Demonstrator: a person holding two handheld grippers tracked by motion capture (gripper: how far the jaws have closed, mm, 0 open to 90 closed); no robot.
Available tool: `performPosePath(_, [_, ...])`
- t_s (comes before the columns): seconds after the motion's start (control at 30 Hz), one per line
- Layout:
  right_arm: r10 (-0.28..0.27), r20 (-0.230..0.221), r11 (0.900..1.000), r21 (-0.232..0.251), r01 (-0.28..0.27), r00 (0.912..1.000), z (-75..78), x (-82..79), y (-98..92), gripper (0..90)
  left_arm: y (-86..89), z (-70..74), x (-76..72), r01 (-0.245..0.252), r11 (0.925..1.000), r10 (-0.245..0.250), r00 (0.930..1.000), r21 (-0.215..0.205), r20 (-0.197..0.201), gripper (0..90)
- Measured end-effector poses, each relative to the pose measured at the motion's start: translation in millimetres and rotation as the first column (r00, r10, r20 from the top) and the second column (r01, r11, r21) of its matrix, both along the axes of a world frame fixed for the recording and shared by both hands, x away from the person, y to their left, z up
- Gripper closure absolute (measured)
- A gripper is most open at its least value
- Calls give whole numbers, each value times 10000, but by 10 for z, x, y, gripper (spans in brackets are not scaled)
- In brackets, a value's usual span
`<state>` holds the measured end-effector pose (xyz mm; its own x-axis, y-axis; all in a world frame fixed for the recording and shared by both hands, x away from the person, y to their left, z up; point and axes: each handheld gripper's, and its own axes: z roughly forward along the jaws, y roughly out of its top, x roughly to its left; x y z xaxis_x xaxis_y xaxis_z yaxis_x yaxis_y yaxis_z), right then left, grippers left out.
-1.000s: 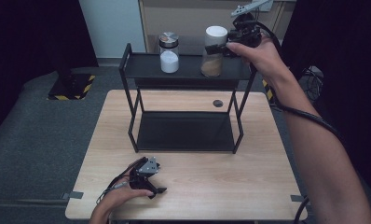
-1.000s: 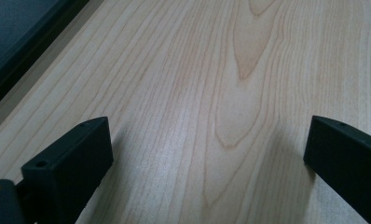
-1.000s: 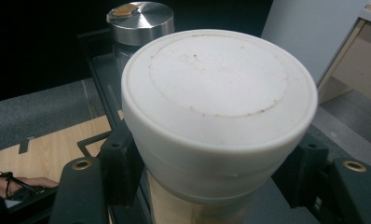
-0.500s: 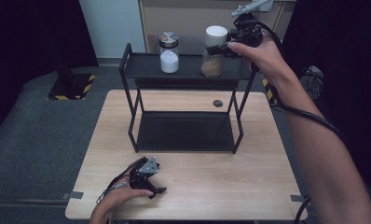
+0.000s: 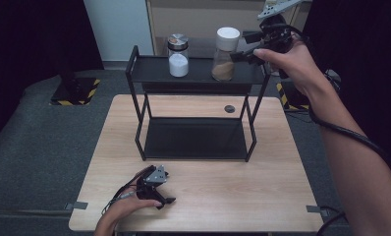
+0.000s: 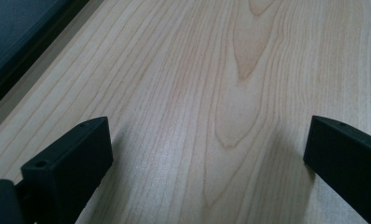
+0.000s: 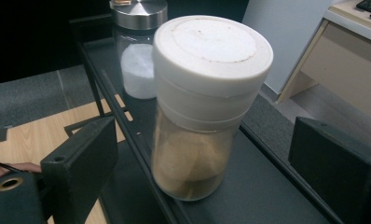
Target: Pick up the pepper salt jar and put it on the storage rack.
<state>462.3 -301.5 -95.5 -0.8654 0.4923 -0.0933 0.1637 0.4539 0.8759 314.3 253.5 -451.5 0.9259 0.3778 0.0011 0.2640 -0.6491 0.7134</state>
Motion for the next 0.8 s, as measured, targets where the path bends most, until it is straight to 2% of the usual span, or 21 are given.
performPosePath(0.23, [-158,73,9999,27,158,9998,-24,-169,-51,77,0,0,0,1,10000,-1,10000,4,0,0])
performPosePath(0.8, [149,346,9999,73,-152,9993,-101,-461,-48,82,-2,-2,-6,-36,10000,36,10000,-11,-3,0])
